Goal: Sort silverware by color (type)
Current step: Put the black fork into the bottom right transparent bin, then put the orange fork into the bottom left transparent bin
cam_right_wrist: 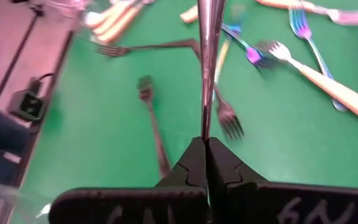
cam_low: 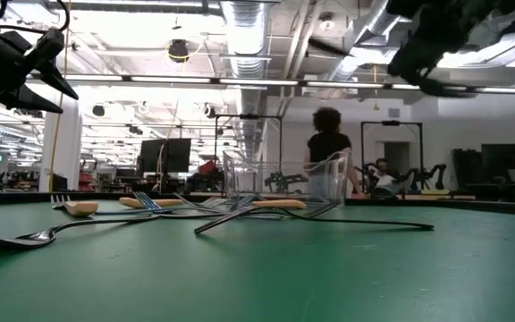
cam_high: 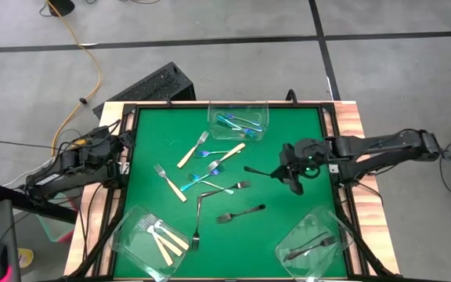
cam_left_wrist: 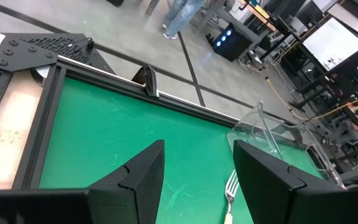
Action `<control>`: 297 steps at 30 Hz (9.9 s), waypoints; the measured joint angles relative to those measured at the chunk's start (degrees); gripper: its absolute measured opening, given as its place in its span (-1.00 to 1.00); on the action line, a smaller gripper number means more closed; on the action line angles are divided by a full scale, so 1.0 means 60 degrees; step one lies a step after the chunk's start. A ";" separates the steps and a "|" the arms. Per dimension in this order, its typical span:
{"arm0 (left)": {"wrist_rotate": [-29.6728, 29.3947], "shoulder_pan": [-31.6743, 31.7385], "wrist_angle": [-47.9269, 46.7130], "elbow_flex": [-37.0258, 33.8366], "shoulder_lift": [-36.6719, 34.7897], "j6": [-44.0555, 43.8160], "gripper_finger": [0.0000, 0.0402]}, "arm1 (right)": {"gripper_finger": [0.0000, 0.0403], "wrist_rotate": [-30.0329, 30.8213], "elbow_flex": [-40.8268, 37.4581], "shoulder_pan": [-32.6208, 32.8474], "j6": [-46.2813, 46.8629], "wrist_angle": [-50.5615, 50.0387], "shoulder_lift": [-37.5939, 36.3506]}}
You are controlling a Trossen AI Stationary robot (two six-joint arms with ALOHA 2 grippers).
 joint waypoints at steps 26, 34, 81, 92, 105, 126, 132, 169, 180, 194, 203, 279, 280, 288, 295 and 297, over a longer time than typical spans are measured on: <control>0.0073 0.0000 0.0004 0.0000 0.0000 0.0004 -0.12 | -0.97 0.0001 0.0005 0.4530 0.4130 0.0243 -0.1554; 0.0299 0.0001 0.0000 0.0000 0.0000 0.0029 -0.12 | -0.97 0.0246 0.0005 0.5836 0.5374 0.0060 -0.1149; 0.0213 0.0002 -0.0005 0.0000 -0.0002 0.0040 -0.12 | -0.97 -0.1295 0.0314 0.7855 0.3481 -0.1834 0.3231; 0.0212 -0.0001 -0.0004 0.0000 -0.0001 0.0040 -0.12 | -0.97 -0.1458 0.0317 0.8039 0.3309 -0.1787 0.4348; 0.0211 -0.0002 -0.0004 0.0000 0.0000 0.0040 -0.12 | -0.97 -0.1507 0.0318 0.8205 0.3347 -0.0962 0.5204; 0.0215 -0.0001 -0.0002 0.0000 0.0000 0.0040 -0.12 | -0.74 -0.1502 0.0307 0.8118 0.4540 -0.0900 0.5638; 0.0215 -0.0002 0.0000 0.0000 0.0000 0.0040 -0.12 | -0.64 -0.1503 0.0300 0.7746 0.4784 -0.0915 0.5101; 0.0233 -0.0002 0.0000 0.0000 -0.0003 0.0036 -0.12 | -0.59 -0.0909 0.0311 0.2378 0.4714 0.0027 -0.0145; 0.0221 -0.0002 -0.0003 -0.0001 -0.0004 0.0029 -0.12 | -0.60 -0.0898 0.0318 -0.0136 0.1325 0.2535 0.0819; 0.0244 -0.0002 -0.0007 -0.0004 -0.0004 0.0026 -0.12 | -0.33 -0.1018 0.2204 -0.1358 -0.1203 0.3908 0.4261; 0.0244 0.0001 -0.0015 -0.0004 -0.0004 0.0029 -0.12 | 0.02 -0.1233 0.5040 -0.1883 -0.3609 0.1027 0.6534; 0.0142 -0.0002 -0.0069 -0.0004 -0.0004 0.0003 -0.12 | -0.52 0.1095 0.6797 -0.2491 -0.6684 -0.1177 1.0986; 0.0142 0.0000 -0.0069 -0.0004 -0.0004 0.0004 -0.12 | -0.56 0.1095 0.6802 -0.2491 -0.6677 -0.1226 1.0986; 0.0142 0.0001 -0.0069 -0.0004 -0.0004 0.0000 -0.12 | -0.79 0.1073 0.6802 -0.2467 -0.5407 -0.1318 1.0986; 0.0146 -0.0002 -0.0069 -0.0004 -0.0004 0.0001 -0.12 | -0.80 0.0995 0.6778 -0.2414 -0.3835 -0.1097 1.0916; 0.0146 -0.0002 -0.0069 -0.0004 -0.0004 0.0003 -0.12 | -0.81 0.0996 0.6762 -0.2372 -0.3567 -0.0954 1.0856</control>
